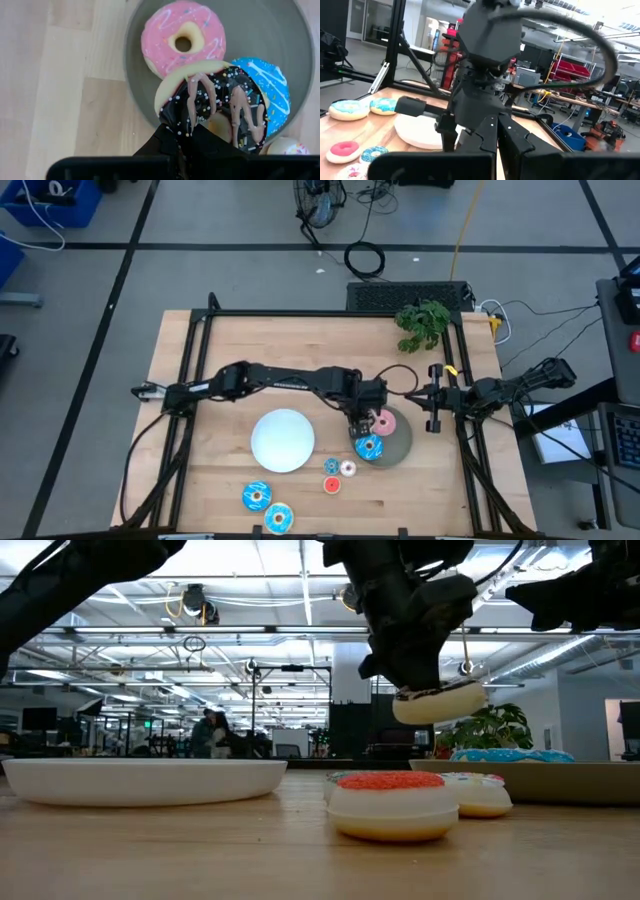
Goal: Pick & Place donuts
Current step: Put the large black donut on the gray plate
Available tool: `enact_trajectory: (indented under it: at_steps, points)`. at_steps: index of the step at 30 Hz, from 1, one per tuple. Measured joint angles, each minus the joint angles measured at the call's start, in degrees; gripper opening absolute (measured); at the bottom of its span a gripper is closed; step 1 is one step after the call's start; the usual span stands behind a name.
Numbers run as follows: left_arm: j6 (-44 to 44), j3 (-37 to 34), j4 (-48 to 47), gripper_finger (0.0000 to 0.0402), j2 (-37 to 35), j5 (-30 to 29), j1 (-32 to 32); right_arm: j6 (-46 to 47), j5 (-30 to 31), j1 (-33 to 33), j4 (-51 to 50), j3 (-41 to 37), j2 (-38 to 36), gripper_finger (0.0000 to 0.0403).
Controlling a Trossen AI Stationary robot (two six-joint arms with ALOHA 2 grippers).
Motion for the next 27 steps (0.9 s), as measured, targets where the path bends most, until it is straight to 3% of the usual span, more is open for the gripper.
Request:
enact_trajectory:
  at_steps: [16, 27]
  points:
    - [3.5, 0.0, 2.6, 0.0015, 0.0, -2.0, -1.5, 0.0, -0.2, 0.0, -2.1, 0.0, 0.0, 0.0]
    - [5.9, 0.1, 13.4, 0.0015, 0.0, -3.2, -3.3, 0.0, -0.2, 0.0, -2.5, 0.0, 0.0, 0.0]
